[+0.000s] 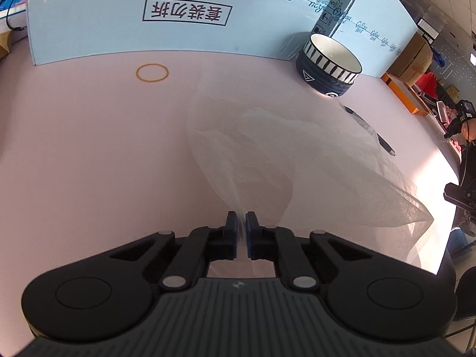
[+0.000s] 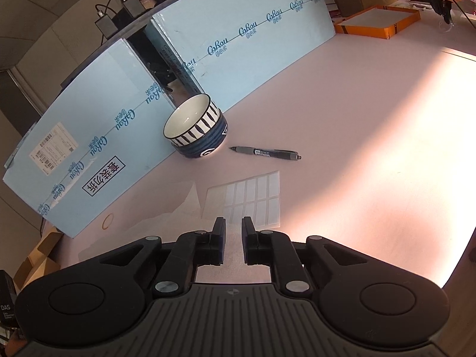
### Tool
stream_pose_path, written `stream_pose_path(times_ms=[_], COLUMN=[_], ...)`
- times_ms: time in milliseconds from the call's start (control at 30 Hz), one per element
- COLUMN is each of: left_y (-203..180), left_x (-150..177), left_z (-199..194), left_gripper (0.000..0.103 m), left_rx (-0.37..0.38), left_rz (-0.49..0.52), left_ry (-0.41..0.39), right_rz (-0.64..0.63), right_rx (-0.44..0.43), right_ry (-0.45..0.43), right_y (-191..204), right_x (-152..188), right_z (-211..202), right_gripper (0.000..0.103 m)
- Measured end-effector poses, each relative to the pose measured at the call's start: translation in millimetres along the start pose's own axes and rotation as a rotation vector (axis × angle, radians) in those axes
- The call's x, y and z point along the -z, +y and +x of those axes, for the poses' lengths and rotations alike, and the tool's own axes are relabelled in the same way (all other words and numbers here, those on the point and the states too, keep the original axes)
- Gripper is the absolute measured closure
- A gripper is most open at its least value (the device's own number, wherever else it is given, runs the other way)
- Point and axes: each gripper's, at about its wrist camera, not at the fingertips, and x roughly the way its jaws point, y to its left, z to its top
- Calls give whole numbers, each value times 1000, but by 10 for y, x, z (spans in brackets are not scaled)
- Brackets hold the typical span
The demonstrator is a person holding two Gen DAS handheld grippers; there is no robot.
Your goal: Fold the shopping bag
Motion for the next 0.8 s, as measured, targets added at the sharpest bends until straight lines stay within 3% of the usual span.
stream_pose_path(times_ms=[267, 367, 600, 800], left_y=[495, 619, 732, 788], left_x=[77, 157, 262, 314], left_z=[-667, -798, -915, -970], left_gripper=[98, 98, 98, 98], left_rx=[-136, -187, -219, -242], left_rz=[-133, -168, -227, -262], left_ry=[-96, -106, -123, -131], right_rz=[-91, -201, -572, -849], right_rx=[-79, -133, -253, -310], right_ry=[66, 129, 230, 292], right_y=[206, 447, 1167, 1448], right_x=[-39, 10, 157, 187], right_z=[121, 270, 773, 1134], right_gripper=[76, 67, 66, 66])
